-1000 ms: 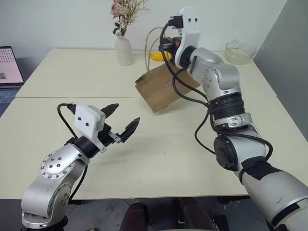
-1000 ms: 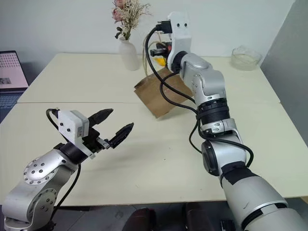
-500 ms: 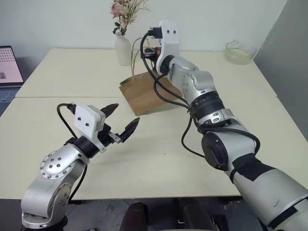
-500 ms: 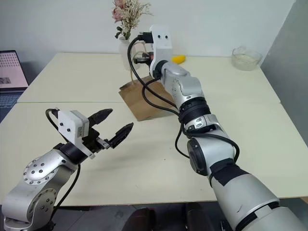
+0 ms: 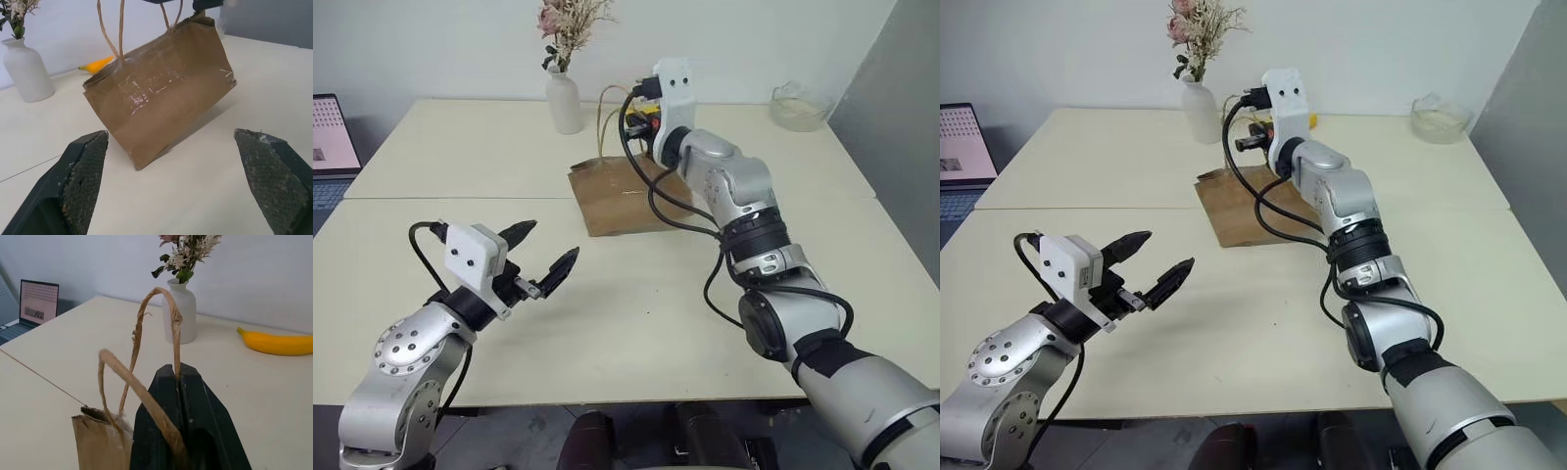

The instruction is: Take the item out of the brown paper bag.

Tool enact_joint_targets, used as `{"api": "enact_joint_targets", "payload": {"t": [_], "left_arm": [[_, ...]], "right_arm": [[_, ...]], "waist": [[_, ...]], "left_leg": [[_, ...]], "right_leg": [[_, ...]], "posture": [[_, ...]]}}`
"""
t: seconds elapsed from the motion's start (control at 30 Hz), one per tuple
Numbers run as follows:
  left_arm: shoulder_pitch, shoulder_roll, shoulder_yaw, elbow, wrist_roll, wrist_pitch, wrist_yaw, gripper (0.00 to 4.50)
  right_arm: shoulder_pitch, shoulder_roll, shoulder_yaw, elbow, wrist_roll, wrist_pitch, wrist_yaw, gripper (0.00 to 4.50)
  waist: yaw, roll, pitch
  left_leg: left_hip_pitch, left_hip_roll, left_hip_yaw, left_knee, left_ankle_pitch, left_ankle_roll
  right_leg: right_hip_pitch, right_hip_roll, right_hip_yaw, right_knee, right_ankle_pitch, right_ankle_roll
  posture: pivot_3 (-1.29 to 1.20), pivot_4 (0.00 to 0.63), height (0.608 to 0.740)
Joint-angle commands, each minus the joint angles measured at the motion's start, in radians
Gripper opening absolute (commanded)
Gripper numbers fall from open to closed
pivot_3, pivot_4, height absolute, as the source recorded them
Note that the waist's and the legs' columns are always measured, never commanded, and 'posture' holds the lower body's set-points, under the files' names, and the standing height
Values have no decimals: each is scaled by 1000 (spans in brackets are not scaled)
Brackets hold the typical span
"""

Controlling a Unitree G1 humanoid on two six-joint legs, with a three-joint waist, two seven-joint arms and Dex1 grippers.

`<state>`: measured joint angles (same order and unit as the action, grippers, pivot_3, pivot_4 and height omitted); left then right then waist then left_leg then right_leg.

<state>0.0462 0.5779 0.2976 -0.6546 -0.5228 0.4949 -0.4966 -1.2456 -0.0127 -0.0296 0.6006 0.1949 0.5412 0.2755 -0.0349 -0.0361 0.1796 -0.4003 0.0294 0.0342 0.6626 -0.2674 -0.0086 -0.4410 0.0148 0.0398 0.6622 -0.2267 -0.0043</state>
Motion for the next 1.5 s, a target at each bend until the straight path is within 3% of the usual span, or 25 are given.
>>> {"api": "enact_joint_targets", "payload": {"t": [0.03,0.77,0.87,1.2,1.5], "left_arm": [[-3,14,18,-12,9,-24,-7,4315],[-38,30,17,-42,-86,14,-19,4315],[-60,28,11,-39,-92,21,-12,4315],[-101,24,-9,-25,-97,32,-2,4315],[-227,10,-48,52,-124,59,3,4315]], "right_arm": [[5,-19,17,-99,-5,21,19,7],[83,-119,113,-91,-107,-83,153,7],[94,-133,117,-99,-112,-96,172,596],[174,-236,152,-217,-121,-90,288,4341],[362,-363,119,-562,-47,-6,399,4493]], "waist": [[0,0,0],[0,0,0],[0,0,0],[2,0,0],[4,-1,0]], "left_leg": [[0,0,0,0,0,0],[0,0,0,0,0,0],[0,0,0,0,0,0],[0,0,0,0,0,0],[0,0,0,0,0,0]], "right_leg": [[0,0,0,0,0,0],[0,0,0,0,0,0],[0,0,0,0,0,0],[0,0,0,0,0,0],[0,0,0,1,0,1]], "posture": [[0,150,740],[0,150,740],[0,150,740],[0,150,740],[0,150,740]]}}
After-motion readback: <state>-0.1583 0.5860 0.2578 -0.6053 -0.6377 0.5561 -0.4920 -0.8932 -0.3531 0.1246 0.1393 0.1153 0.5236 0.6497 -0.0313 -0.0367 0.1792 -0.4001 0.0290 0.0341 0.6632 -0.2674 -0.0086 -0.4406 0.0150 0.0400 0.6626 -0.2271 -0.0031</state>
